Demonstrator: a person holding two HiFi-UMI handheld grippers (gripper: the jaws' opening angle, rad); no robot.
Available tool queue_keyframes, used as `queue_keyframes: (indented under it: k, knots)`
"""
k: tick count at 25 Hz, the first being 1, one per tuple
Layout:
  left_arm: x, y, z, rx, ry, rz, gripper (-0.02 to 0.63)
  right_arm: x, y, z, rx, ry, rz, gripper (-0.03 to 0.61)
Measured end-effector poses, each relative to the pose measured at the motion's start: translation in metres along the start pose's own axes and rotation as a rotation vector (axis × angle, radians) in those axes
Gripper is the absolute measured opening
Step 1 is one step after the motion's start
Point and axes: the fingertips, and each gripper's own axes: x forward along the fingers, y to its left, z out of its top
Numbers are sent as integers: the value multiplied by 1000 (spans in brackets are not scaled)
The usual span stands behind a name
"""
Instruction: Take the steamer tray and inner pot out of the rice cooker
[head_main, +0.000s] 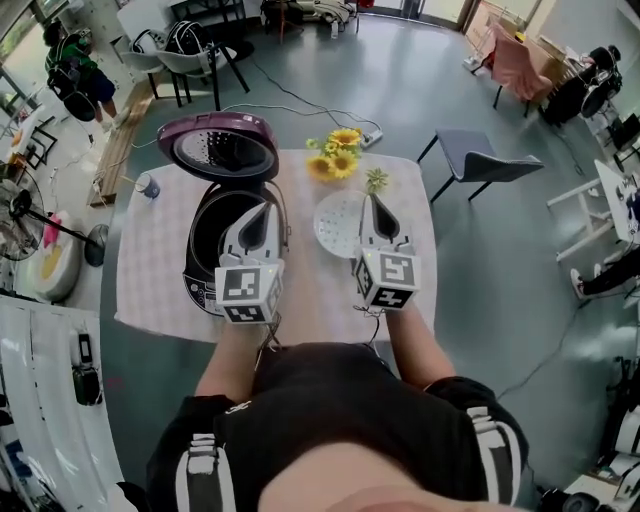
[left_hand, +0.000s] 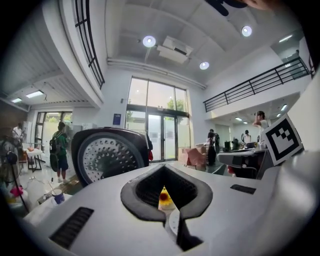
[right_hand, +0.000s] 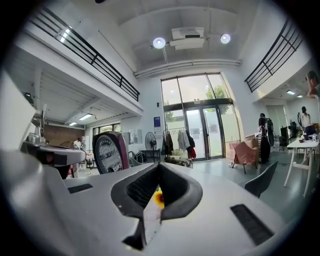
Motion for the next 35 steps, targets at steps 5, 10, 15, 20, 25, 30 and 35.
queue_keyframes:
  k: [5,10,15,20,25,30,35]
  knots:
    - [-16,46,-6,33,1,35,4,11,44,-2,9,-13,1,2]
    - [-32,101,-6,21,-3,52,5,25,100,1,1,-27,19,2]
    - [-41,138,-9,20,-9,36,5,40,140,4,-12,-32,23,2]
    - [-52,166,-6,26,-17,25,5,49,165,2,-8,-17,4,2]
    - [-60,189,-11,45,-12,37,5,56,186,-1,-29,-11,4,2]
    - [-68,196,-18,-11,-17,-9,19,58,207,-7,40,-12,93,17]
    - [-67,200,-19,-184,-16,-147,385,62,224,-10,232,1,245,299]
